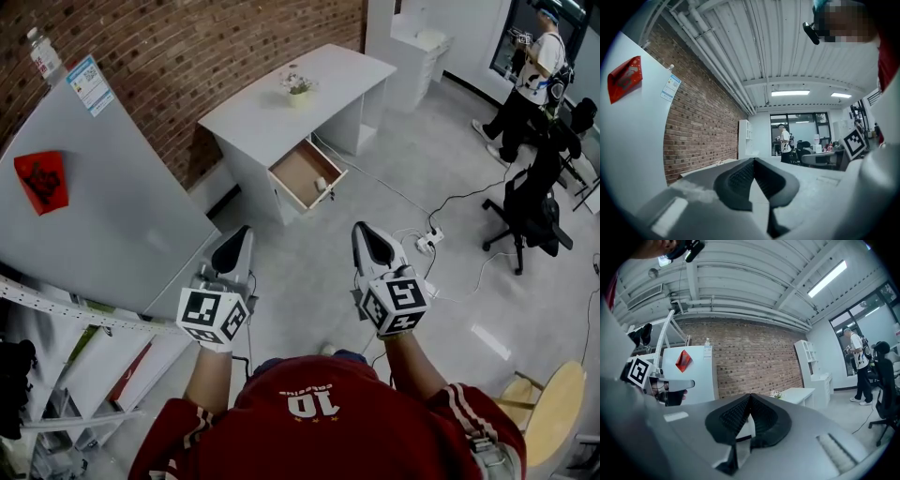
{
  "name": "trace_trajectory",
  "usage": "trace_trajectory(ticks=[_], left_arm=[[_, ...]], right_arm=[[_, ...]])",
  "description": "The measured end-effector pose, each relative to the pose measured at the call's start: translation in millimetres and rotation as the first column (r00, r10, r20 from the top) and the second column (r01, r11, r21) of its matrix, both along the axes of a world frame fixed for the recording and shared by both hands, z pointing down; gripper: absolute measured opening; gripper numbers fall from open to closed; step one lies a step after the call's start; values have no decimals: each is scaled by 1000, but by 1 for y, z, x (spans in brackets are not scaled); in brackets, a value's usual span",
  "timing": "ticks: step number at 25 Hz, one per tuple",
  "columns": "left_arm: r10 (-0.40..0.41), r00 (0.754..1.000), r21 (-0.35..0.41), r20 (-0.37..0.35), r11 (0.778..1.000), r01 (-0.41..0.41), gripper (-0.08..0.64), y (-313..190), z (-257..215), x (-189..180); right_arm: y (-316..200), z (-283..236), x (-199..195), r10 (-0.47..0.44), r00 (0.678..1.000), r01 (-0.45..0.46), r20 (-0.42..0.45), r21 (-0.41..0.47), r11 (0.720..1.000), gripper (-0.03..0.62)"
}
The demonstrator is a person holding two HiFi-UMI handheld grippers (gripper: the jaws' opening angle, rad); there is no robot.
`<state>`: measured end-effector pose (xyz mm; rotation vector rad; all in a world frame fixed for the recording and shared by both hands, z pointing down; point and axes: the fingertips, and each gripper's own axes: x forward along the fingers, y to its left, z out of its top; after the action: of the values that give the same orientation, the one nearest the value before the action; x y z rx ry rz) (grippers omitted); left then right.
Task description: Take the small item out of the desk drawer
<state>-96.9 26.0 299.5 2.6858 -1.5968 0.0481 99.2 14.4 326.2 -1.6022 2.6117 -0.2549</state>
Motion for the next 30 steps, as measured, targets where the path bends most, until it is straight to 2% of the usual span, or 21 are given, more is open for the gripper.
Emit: trace_trajectory(ticks=[10,18,30], left_arm=[[18,1000,-40,-5,999,-18,2,-62,19,-7],[128,991,-41,-37,991,-130,2,-140,35,-18],[299,953,-9,-47,954,-300,2,-263,27,-41]], right_arm=[[-53,20,1,55,998,-54,21,-44,998,2],[-105,23,-14,139,990,-140,-29,-34,990,2],[-201,9,-67,230,971,-231,-56,-13,973,2]])
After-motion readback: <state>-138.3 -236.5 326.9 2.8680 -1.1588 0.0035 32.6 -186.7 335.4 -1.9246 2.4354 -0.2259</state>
